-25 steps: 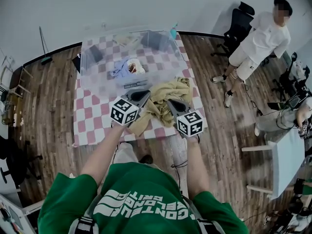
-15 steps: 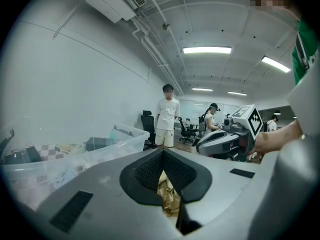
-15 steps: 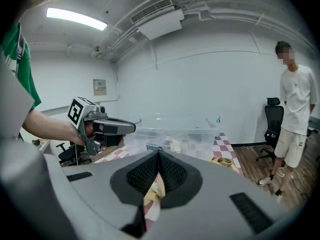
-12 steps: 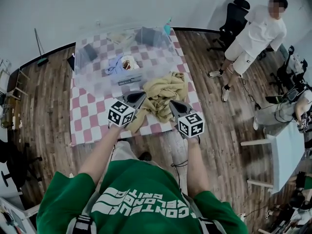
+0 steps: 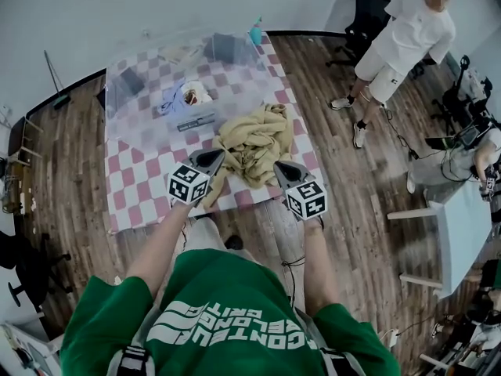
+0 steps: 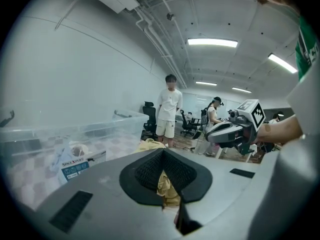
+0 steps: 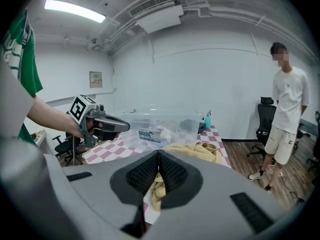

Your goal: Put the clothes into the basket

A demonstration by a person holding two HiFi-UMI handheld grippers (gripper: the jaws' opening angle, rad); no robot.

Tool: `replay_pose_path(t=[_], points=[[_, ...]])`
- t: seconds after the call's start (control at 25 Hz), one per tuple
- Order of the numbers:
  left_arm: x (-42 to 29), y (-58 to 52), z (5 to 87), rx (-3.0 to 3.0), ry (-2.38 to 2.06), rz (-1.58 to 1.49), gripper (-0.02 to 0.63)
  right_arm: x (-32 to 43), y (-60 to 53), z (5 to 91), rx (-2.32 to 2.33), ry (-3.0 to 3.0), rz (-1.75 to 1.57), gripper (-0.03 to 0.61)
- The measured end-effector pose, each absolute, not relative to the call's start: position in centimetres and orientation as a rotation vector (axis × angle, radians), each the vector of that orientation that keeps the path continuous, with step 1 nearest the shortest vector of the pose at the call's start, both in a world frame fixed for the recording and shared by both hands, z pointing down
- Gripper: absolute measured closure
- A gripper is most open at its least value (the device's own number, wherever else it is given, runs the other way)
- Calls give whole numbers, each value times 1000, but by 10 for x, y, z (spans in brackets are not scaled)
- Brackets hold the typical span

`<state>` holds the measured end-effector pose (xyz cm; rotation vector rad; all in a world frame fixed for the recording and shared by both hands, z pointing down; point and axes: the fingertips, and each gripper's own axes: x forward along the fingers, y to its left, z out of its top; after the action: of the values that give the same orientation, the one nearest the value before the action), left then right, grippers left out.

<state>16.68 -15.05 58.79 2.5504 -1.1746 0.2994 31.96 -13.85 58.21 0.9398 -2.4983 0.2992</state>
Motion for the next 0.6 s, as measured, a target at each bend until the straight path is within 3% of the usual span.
replay_pose_path(t=[0.24, 0.32, 0.44, 0.6], points=[[163, -152, 632, 2490, -1122, 345, 609, 330, -158, 607, 943, -2449, 341, 552], [159, -155, 648, 2464, -1117, 359, 602, 329, -169, 616, 925, -2423, 324, 436], [156, -158, 679, 2417, -1085, 406, 479, 325, -184, 632, 884, -2377, 269, 384], [154, -161, 719, 2366, -1059, 471, 394, 317, -205, 651, 818, -2328, 195, 325]])
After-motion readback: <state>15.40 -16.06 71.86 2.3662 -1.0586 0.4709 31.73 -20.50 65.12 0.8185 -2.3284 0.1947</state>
